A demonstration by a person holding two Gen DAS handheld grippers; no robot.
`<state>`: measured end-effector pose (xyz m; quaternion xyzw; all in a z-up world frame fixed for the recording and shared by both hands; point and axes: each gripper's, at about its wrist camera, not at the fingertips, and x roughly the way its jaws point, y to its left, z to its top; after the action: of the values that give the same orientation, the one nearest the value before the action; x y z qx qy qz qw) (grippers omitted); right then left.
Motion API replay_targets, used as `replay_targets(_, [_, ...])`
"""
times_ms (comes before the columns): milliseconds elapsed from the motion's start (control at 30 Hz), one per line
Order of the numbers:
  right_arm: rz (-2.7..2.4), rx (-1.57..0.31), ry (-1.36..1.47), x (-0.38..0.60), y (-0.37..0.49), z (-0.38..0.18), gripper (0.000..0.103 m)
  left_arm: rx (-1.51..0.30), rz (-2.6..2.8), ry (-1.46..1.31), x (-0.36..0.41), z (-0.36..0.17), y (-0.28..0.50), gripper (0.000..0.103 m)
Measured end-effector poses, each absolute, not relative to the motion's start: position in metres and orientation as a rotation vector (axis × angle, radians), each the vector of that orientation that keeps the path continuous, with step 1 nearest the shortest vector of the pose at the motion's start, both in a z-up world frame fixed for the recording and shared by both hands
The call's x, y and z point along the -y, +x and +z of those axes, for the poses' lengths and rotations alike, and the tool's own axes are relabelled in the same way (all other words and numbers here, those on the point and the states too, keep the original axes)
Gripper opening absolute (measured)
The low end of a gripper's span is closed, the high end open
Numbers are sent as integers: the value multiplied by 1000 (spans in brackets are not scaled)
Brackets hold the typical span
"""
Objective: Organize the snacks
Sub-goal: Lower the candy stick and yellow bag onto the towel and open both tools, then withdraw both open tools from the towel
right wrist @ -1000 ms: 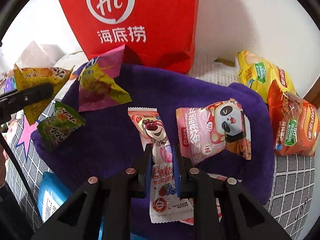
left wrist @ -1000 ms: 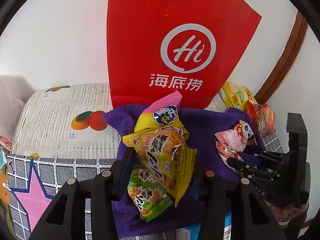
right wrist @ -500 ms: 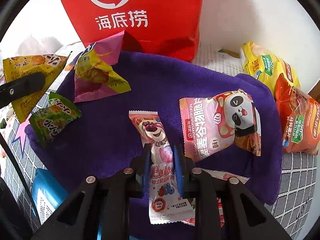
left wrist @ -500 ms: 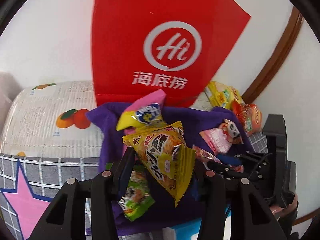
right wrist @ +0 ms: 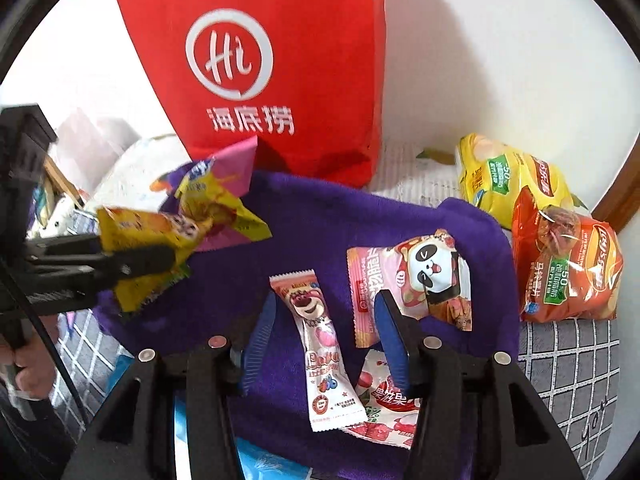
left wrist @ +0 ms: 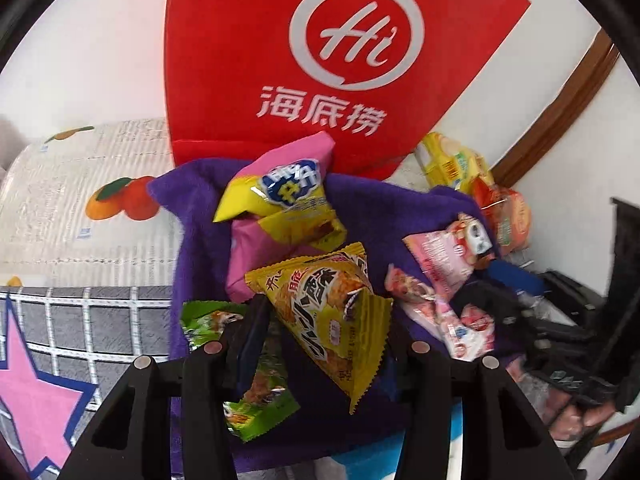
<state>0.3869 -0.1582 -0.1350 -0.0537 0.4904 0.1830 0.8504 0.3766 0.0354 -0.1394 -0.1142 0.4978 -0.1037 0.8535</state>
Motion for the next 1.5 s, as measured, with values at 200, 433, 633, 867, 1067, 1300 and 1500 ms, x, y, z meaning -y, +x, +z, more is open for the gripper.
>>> replay_targets(200, [381, -1000, -97, 162, 381, -119, 51, -1062, -207, -216, -29, -142, 378, 47])
replay_targets(433, [380, -992, -108, 160, 377, -114, 51, -1063, -204, -222, -31, -142, 380, 47])
replay_targets(633, [345, -981, -133, 160, 373, -107, 51, -1069, -193, -199, -27, -143, 380, 48])
replay_targets(867, [333, -953, -101, 163, 363, -91, 51, -1078, -222, -196, -24, -140, 377, 60])
replay_targets(1067, [342, -991, -55, 163, 348, -92, 51, -1054, -189, -155, -23, -130, 371, 64])
replay_targets(1300, [249, -960, -63, 181, 316, -85, 51, -997, -232, -175, -28, -103, 355, 64])
replay_targets(1500, [133, -947, -56, 213, 285, -80, 51, -883, -241, -118, -24, -65, 331, 64])
